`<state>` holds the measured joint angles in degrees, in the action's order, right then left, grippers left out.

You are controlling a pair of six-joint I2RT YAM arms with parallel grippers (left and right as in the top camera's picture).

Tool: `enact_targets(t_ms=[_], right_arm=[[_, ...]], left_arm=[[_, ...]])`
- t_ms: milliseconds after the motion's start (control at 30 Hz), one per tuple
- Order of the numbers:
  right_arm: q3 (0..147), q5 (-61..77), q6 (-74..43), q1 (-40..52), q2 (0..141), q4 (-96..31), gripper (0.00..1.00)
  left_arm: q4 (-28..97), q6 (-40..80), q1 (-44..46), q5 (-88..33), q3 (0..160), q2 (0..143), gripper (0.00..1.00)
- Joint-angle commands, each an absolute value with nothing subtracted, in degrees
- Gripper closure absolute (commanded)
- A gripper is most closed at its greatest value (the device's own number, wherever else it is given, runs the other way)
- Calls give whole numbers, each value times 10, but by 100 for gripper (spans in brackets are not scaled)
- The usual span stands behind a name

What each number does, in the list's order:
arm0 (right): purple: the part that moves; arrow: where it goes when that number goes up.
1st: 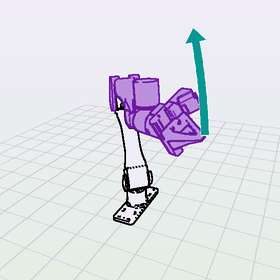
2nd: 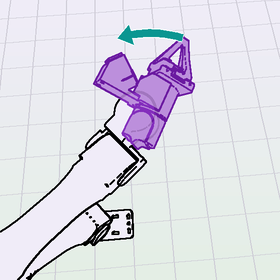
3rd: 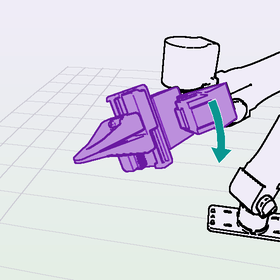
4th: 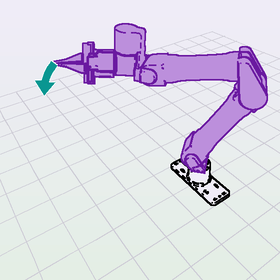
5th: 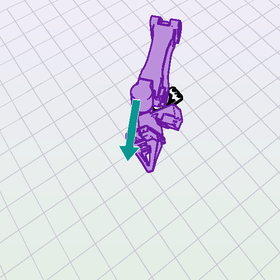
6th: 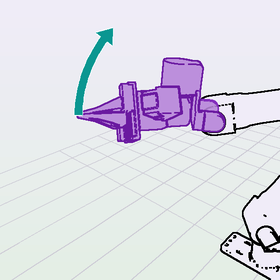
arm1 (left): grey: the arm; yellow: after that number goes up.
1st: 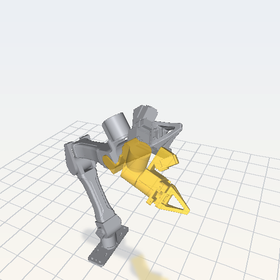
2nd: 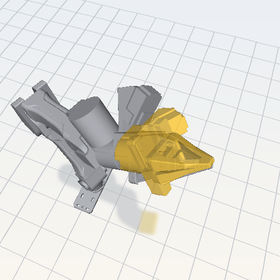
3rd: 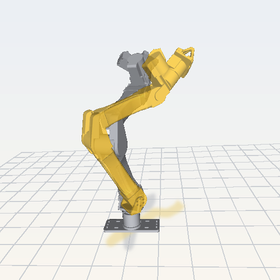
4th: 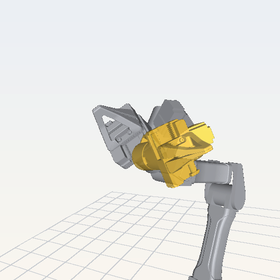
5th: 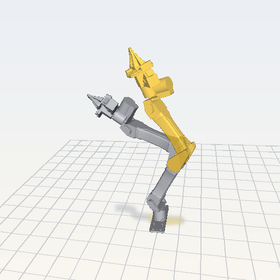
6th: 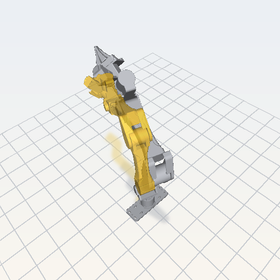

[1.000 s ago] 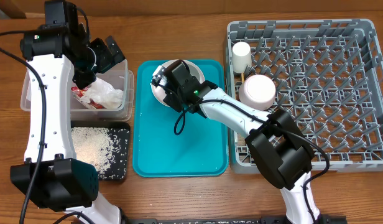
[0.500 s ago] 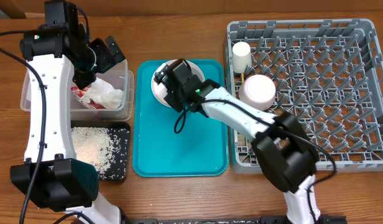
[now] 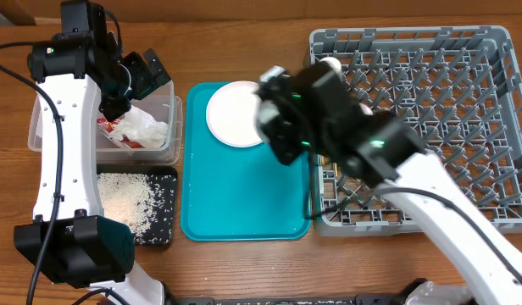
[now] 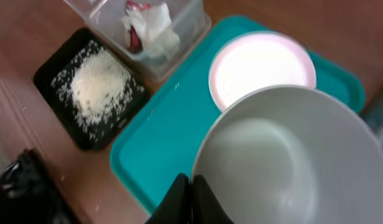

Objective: Sort waste into correct bins and load items into the dishwasher
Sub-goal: 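Carry the pale green bowl into the rack and lower it with right gripper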

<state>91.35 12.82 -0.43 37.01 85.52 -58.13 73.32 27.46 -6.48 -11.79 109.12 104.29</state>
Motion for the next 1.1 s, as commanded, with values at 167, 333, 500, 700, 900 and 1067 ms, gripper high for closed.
enact_targets(t_ms=[167, 333, 500, 700, 900, 1067], right_arm=[[898, 350, -21, 218, 801, -698, 96], [870, 497, 3, 122, 787, -717, 96], [805, 657, 58, 61, 786, -717, 96], [682, 784, 136, -17, 786, -700, 96], [556, 889, 185, -132, 788, -624, 96], [500, 899, 167, -175, 817, -551, 96]], left_arm=[[734, 270, -63, -116, 1100, 1044, 0], [734, 270, -63, -116, 1100, 1044, 0], [734, 270, -63, -116, 1100, 1044, 0], [734, 270, -63, -116, 1100, 1044, 0], [734, 270, -63, -116, 1100, 1044, 0], [734, 270, -63, -116, 1100, 1044, 0]])
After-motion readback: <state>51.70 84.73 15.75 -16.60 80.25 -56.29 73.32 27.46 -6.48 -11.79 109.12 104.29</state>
